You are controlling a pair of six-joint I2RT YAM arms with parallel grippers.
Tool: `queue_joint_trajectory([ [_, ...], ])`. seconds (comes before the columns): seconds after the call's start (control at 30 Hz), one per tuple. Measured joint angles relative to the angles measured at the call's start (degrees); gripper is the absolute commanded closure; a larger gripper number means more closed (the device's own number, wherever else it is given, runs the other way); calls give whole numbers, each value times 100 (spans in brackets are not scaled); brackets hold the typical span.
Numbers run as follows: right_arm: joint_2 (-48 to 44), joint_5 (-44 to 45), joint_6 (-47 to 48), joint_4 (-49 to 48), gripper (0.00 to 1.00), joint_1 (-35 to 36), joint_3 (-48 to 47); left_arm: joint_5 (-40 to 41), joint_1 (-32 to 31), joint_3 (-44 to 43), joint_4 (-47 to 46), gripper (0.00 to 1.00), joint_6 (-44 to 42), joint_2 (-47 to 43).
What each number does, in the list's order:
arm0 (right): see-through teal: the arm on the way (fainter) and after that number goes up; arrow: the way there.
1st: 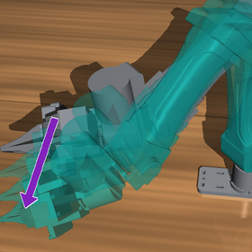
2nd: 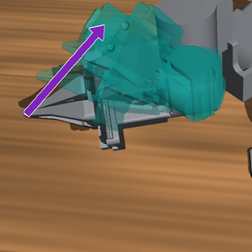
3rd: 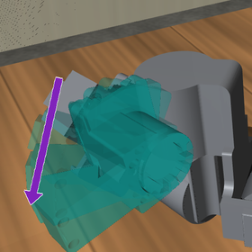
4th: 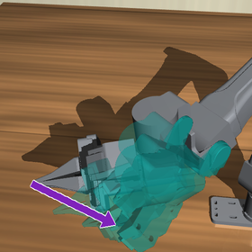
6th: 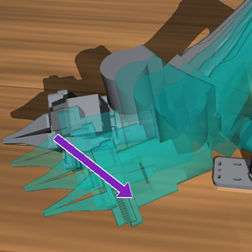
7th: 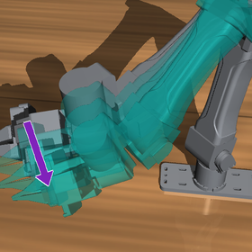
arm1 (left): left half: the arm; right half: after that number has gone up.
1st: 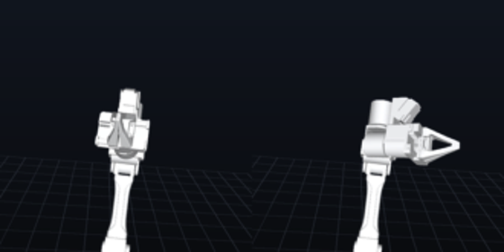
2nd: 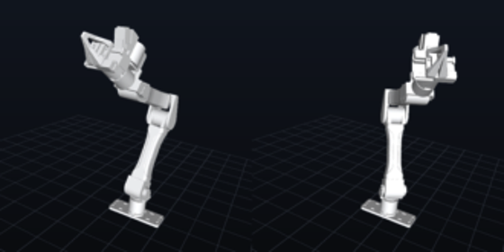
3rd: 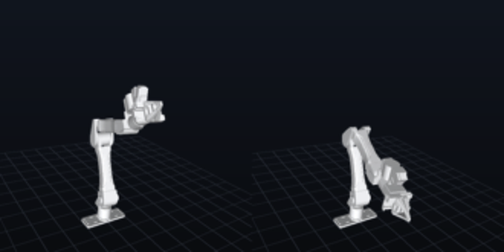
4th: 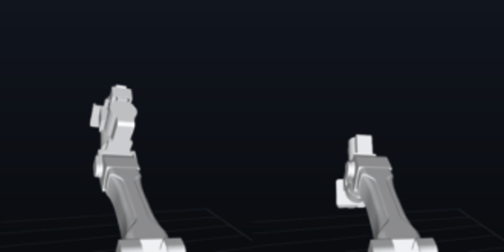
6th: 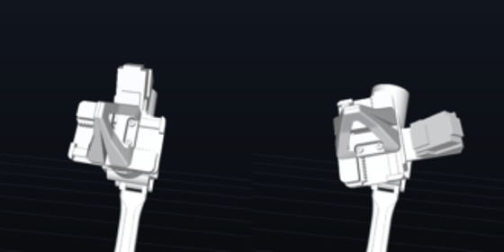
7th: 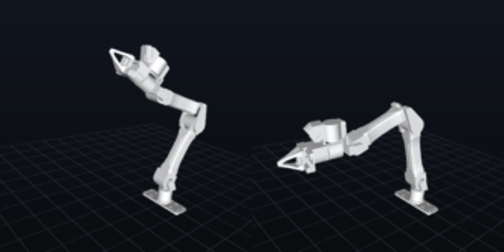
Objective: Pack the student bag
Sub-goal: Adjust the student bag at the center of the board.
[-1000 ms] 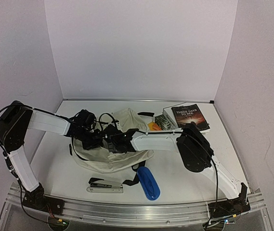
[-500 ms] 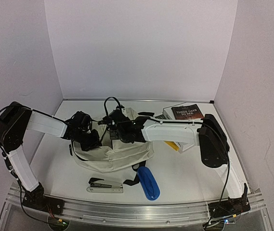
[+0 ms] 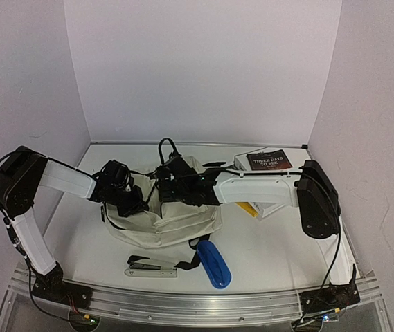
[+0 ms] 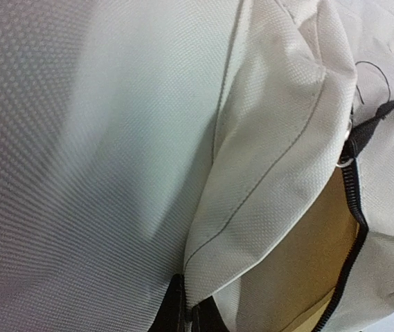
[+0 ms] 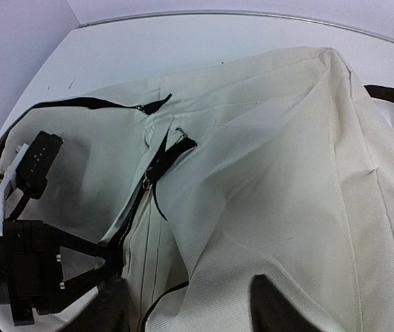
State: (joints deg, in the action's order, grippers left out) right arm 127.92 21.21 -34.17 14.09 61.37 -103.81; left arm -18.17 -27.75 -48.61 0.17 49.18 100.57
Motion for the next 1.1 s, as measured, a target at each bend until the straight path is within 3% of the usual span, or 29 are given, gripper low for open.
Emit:
queue_joint_trajectory([
  [0.17,6,-32,124,-34,11,8,-8,-145,6,2,-106,100,-81,0],
  [0.43,625,217,151,274,11,34,-728,-275,6,19,-223,100,-117,0],
  [0.5,770,270,151,378,19,36,-776,-283,6,45,-273,100,-117,0],
  [0.63,949,435,111,596,69,44,-793,-291,6,71,-328,100,-114,0],
  [0.77,955,667,26,694,99,45,-793,-263,6,76,-329,100,-81,0],
  [1.1,210,806,-239,651,100,43,-191,-162,37,76,-261,100,139,2],
])
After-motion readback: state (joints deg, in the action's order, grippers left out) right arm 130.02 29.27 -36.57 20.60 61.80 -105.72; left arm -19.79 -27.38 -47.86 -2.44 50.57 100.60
